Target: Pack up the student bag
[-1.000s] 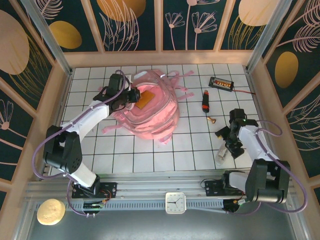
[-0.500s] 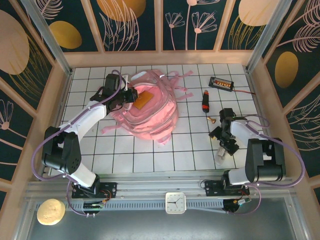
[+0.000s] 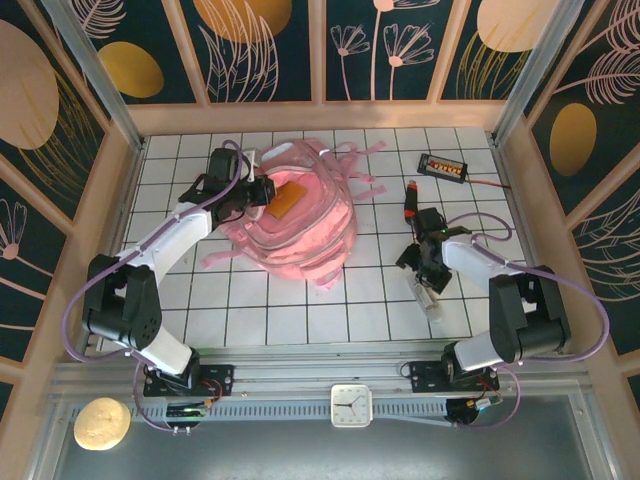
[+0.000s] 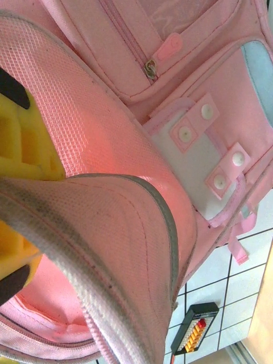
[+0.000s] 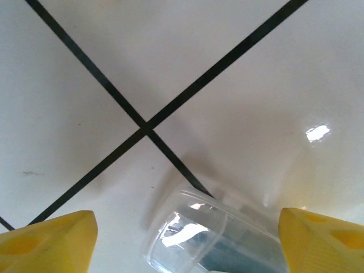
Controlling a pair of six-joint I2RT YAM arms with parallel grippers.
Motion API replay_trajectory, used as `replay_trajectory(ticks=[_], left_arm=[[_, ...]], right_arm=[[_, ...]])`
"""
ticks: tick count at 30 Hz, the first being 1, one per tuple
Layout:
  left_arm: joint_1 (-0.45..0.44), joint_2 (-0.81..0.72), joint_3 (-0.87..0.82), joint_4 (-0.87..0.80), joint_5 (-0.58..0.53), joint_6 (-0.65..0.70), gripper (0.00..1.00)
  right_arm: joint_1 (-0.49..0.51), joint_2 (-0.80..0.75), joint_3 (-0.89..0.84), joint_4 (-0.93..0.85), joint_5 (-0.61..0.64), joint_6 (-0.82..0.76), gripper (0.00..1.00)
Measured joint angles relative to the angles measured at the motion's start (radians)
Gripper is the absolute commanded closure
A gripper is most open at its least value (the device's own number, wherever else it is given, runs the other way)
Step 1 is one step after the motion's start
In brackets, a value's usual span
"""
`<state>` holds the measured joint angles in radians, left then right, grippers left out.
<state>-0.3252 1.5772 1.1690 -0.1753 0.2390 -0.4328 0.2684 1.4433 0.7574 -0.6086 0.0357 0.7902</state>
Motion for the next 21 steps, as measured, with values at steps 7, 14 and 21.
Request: replay_trajectory(ticks=[7, 14, 21], left_arm=[[0.006, -0.032, -0.026, -0.001, -0.002, -0.008, 1.0], [0.006, -0.058, -0.048, -0.002, -0.004, -0.018, 1.0], [0.007, -0.074, -0.058, -0.005, -0.005, -0.022, 1.0]], right_arm=[[0.0, 0.002, -0.01, -0.026, 0.001, -0.015, 0.11], [0.0, -0.032, -0.06, -0.026, -0.029, -0.033, 0.07], [0.01, -0.122, -0.126, 0.016, -0.082, -0.037, 0.01]])
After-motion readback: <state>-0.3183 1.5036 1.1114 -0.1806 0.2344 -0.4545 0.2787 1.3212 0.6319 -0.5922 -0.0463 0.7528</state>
